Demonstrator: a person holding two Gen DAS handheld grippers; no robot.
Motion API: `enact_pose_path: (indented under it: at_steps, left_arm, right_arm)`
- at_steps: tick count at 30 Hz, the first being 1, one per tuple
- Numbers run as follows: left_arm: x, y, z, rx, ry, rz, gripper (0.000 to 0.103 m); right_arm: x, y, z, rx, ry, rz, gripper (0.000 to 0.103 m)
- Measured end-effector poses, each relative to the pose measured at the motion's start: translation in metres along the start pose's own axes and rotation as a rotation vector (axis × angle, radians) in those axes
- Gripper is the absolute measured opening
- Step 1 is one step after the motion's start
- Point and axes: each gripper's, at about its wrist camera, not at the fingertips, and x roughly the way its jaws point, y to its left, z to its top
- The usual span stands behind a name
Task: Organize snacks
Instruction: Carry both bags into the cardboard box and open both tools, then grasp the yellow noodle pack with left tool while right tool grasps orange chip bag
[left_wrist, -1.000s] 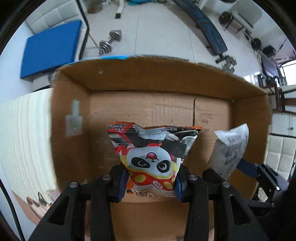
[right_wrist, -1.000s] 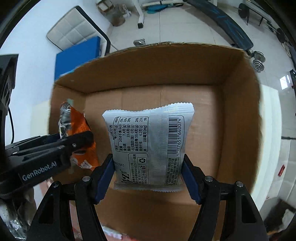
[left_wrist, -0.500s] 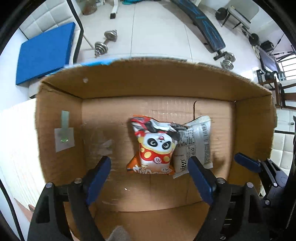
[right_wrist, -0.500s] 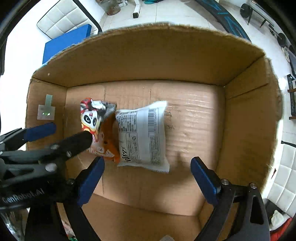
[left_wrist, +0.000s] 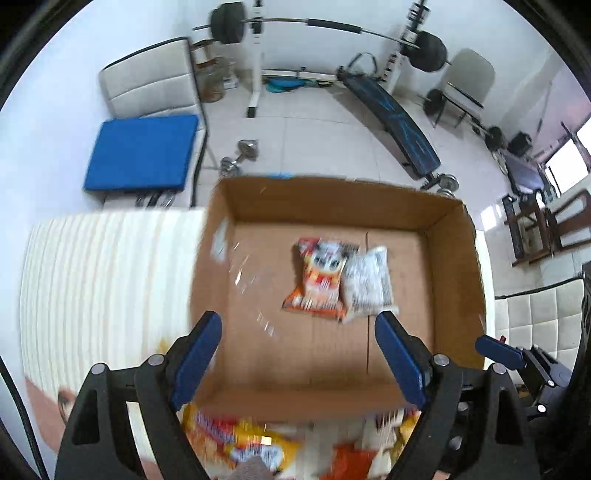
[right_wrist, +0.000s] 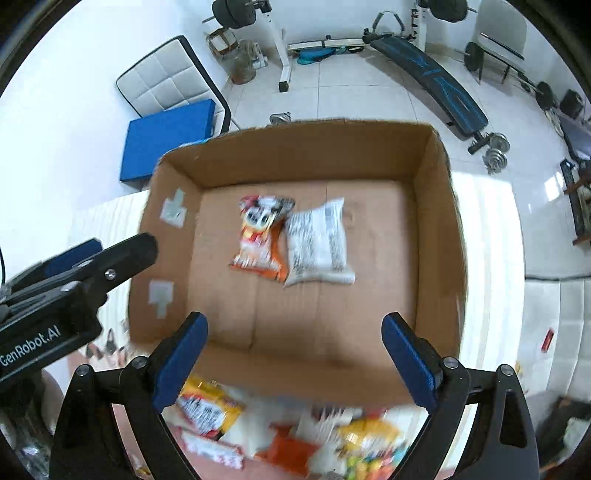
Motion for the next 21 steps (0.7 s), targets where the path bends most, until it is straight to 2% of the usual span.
enact_pose_path:
  at_steps: [4, 8, 13, 17, 19, 21]
  left_arm:
    - [-0.009, 0.032, -0.06, -0.119, 0.039, 0.027, 0.085]
    - [0.022, 0.056, -0.112, -0.226, 0.14, 0.065, 0.085]
    - [0.084, 0.062, -0.153, -0.307, 0.251, 0.15, 0.085]
    - [0.125, 0.066, -0.164, -0.35, 0.331, 0.211, 0.083]
    - [0.128, 0.067, -0.168, -0.349, 0.312, 0.228, 0.084]
    - [0.126, 0.065, -0.17, -0.305, 0.312, 0.248, 0.084]
  right_arm:
    - [-0.002, -0.003, -0.051, 0.049, 0.025, 0.014, 0.097]
    - [0.016, -0.012, -0.1, 0.124, 0.097, 0.054, 0.097]
    - [0.044, -0.026, -0.144, 0.193, 0.143, 0.024, 0.097]
    - [0.065, -0.033, -0.167, 0.228, 0.171, 0.0, 0.097]
    - [0.076, -0.033, -0.176, 0.224, 0.188, -0.02, 0.097]
    - [0.085, -0.033, -0.182, 0.216, 0.208, -0.033, 0.097]
